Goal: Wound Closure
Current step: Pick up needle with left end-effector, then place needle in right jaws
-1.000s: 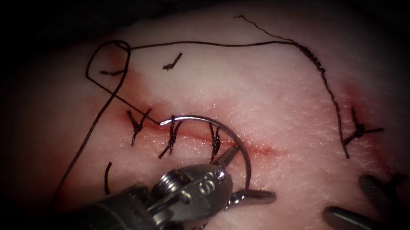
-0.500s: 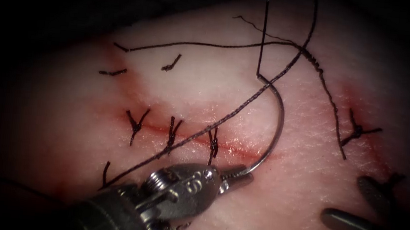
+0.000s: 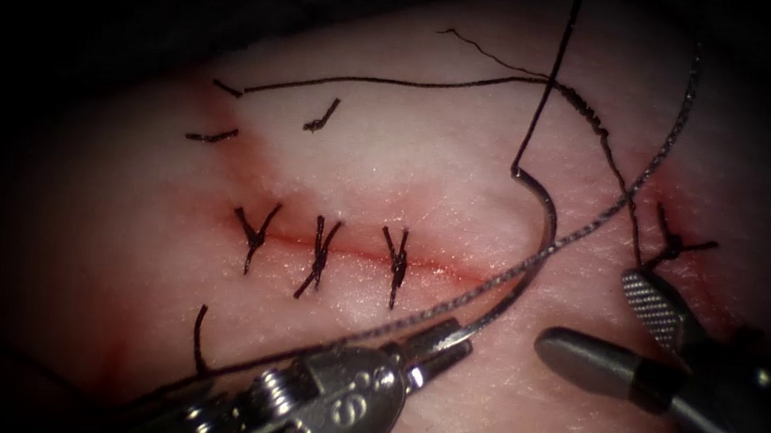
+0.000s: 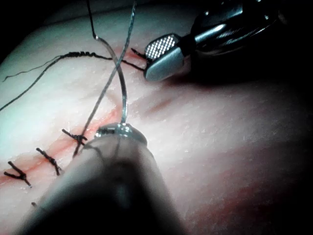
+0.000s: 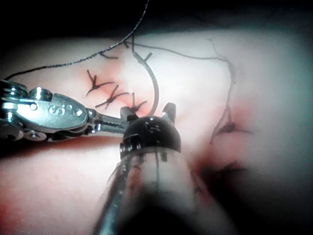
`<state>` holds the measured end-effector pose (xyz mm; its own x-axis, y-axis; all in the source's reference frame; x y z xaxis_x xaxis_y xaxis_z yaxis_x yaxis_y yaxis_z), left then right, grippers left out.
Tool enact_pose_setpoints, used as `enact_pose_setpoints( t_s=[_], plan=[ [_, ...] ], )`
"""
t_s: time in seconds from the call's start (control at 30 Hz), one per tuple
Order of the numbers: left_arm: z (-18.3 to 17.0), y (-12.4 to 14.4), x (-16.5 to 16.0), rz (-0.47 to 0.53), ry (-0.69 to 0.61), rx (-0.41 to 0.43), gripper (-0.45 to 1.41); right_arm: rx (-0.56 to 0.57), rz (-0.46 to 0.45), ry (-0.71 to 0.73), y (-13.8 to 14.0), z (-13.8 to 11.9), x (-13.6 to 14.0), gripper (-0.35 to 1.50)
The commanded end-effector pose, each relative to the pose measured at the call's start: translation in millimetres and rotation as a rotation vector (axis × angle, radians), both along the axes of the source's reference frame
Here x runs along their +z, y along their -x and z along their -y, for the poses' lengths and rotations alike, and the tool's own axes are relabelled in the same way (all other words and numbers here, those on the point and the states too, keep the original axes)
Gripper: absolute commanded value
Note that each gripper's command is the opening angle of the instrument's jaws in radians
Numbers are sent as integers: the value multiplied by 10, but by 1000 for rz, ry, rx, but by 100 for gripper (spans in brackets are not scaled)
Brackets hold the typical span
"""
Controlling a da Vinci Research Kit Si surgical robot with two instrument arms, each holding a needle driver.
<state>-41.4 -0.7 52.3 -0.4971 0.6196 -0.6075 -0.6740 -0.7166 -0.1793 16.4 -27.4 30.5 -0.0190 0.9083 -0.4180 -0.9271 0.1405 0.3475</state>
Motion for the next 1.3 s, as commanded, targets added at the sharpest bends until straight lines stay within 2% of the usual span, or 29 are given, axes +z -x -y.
enact_pose_setpoints(
  t_s=[0.03, 0.1, 0.13, 0.17, 0.23, 0.27, 0.33, 0.43, 0.57, 0.6, 0.67, 0.7, 0.73, 0.83, 0.97, 1.0, 1.07, 1.13, 1.17, 1.3],
  plan=[
    [-9, 6, 2, -3, 7, 2, -45, 3, -1, 6, -19, -12, 2, 93],
    [-9, 7, 2, -9, 10, 5, -45, 9, 3, 3, -23, -16, 3, 90],
    [-9, 7, 2, -11, 17, 4, -45, 3, 14, 12, -26, -19, 3, 80],
    [-9, 7, 2, -13, 22, 7, -45, 5, 20, 27, -28, -22, 4, 78],
    [-8, 7, 0, -18, 27, 7, -45, 18, 28, 63, -34, -28, 5, 44],
    [-7, 8, -1, -20, 32, 9, -45, 20, 34, 75, -39, -32, 6, 46],
    [-7, 8, -4, -21, 37, 8, -45, 11, 46, 81, -44, -34, 8, 26],
    [-6, 8, -11, -22, 47, 8, -45, 14, 54, 87, -48, -36, 12, 11],
    [-4, 9, -20, -24, 52, 4, -45, 5, 63, 94, -47, -36, 17, 2],
    [-4, 9, -20, -25, 52, 4, -45, 5, 63, 94, -47, -37, 17, 12],
    [-3, 9, -20, -25, 52, 4, -45, 1, 67, 96, -47, -37, 18, 21],
    [-3, 8, -21, -25, 52, 5, -45, 1, 67, 96, -47, -37, 18, 59],
    [-3, 8, -21, -27, 55, 10, -45, 1, 67, 96, -46, -38, 19, 76],
    [-4, 7, -21, -28, 64, 15, -45, 1, 67, 96, -46, -37, 19, 83],
    [-4, 8, -22, -31, 67, 19, -45, 1, 67, 96, -47, -37, 18, 80],
    [-4, 8, -22, -32, 67, 19, -45, 1, 67, 97, -47, -36, 18, 75],
    [-4, 8, -22, -34, 70, 23, -45, -8, 73, 103, -49, -35, 19, 53],
    [-4, 8, -22, -36, 73, 28, -45, -16, 80, 109, -50, -34, 19, -11],
    [-4, 8, -23, -40, 85, 38, -45, -35, 92, 119, -50, -33, 19, -35],
    [-5, 5, -24, -49, 110, 49, -45, -64, 134, 119, -46, -35, 20, -35]
  ],
)
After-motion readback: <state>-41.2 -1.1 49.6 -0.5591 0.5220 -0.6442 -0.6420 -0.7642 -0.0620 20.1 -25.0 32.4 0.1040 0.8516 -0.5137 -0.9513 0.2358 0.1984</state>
